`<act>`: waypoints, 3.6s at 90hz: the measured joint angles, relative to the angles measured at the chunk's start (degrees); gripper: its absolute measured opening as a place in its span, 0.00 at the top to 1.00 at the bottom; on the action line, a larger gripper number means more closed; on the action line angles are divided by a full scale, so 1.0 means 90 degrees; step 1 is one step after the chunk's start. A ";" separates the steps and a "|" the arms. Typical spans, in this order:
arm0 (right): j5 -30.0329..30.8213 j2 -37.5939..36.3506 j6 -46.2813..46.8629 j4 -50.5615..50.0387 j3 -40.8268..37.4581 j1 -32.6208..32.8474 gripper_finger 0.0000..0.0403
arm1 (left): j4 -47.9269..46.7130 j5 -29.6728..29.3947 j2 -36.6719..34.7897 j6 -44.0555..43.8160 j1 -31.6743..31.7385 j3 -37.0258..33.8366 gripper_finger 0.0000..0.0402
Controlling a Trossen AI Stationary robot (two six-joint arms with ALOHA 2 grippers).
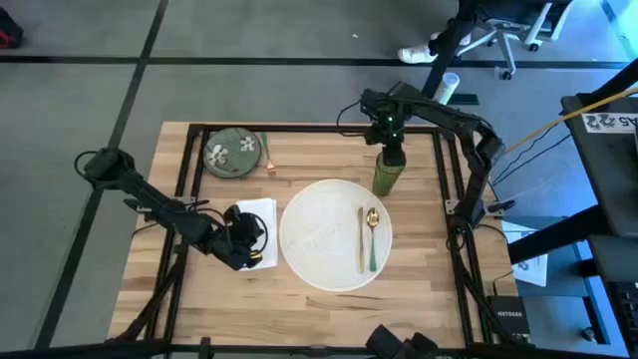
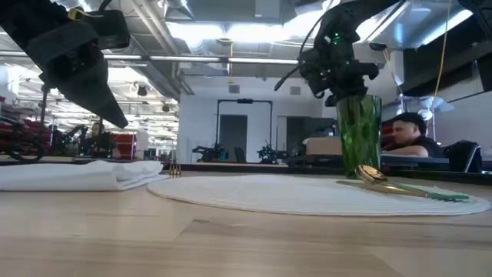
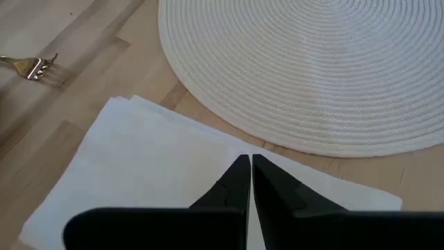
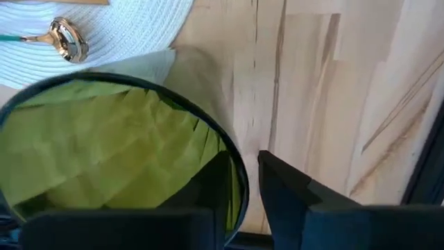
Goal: Set table place
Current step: Move the green cup to the top right of the white table mat, then put the green plate to the left side of the gold butter knife on the white table mat
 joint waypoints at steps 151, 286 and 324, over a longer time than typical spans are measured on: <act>0.0105 -0.0012 -0.0070 -0.0166 0.0002 0.0005 0.47 | -0.0002 -0.0002 0.0000 0.0619 0.0001 0.0000 1.00; -0.0251 -0.0005 -0.0375 0.0607 0.2885 0.2143 0.47 | -0.1070 0.0736 -0.0024 0.3575 0.3261 0.1078 1.00; 0.0076 -0.0005 -0.0721 0.1556 0.2051 0.2685 0.47 | -0.2478 0.1250 -0.0024 0.4314 0.5045 0.1093 1.00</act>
